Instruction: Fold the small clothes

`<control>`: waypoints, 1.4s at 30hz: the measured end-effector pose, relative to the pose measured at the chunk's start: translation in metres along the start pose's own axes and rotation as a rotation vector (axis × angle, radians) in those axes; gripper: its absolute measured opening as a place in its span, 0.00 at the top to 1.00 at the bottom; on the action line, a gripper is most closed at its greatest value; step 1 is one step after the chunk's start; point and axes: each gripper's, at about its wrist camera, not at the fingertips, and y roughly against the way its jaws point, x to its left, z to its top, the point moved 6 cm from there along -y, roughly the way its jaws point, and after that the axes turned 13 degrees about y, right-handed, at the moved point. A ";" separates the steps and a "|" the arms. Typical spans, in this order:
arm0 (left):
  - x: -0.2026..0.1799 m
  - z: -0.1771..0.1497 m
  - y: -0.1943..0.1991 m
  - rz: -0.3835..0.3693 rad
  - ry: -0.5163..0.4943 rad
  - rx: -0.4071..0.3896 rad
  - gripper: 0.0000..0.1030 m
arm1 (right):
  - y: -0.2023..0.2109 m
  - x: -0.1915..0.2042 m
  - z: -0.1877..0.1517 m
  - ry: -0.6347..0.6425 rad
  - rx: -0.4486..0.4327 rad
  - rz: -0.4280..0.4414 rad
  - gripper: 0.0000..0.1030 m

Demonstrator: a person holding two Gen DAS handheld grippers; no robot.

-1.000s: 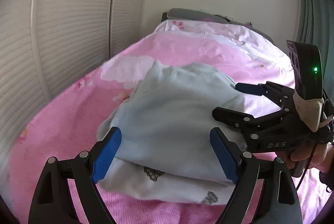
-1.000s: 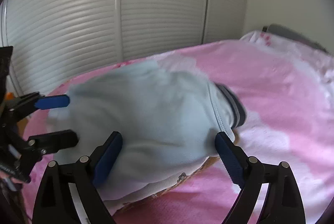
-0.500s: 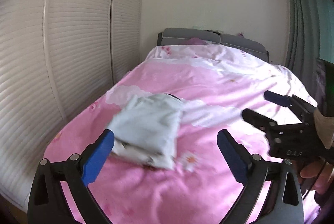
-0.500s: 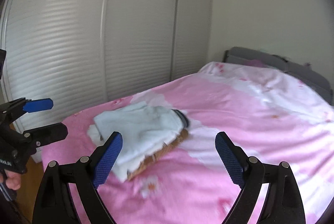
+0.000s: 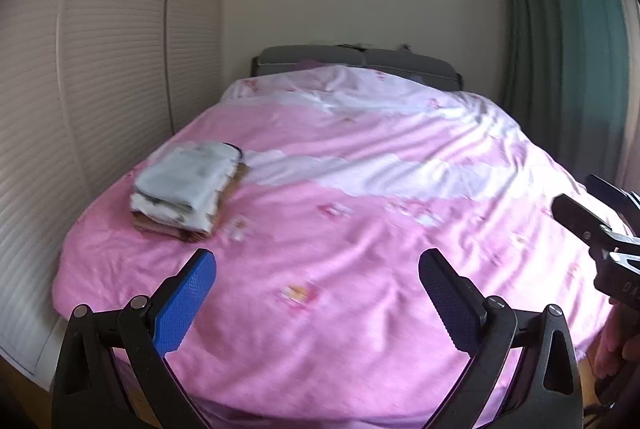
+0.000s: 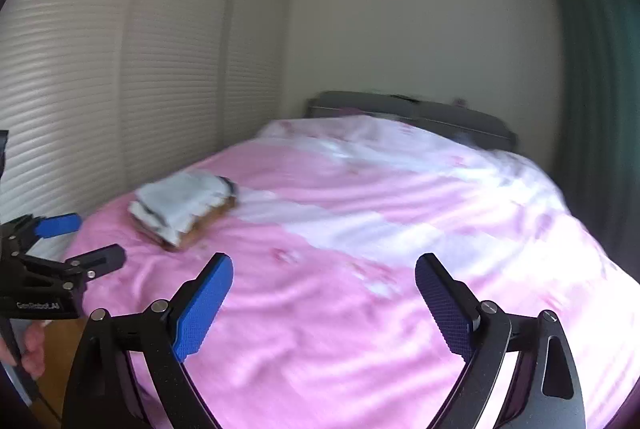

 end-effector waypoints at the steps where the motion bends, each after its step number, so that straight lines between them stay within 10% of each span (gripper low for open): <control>1: -0.010 -0.008 0.006 -0.009 -0.003 -0.003 0.00 | 0.011 -0.009 -0.010 -0.017 0.008 -0.015 0.09; 16: -0.059 -0.072 0.029 -0.034 -0.048 0.006 0.00 | 0.089 -0.079 -0.125 -0.208 0.145 -0.256 0.07; 42: -0.059 -0.086 0.025 -0.035 -0.064 0.029 0.00 | 0.086 -0.075 -0.124 -0.180 0.142 -0.230 0.07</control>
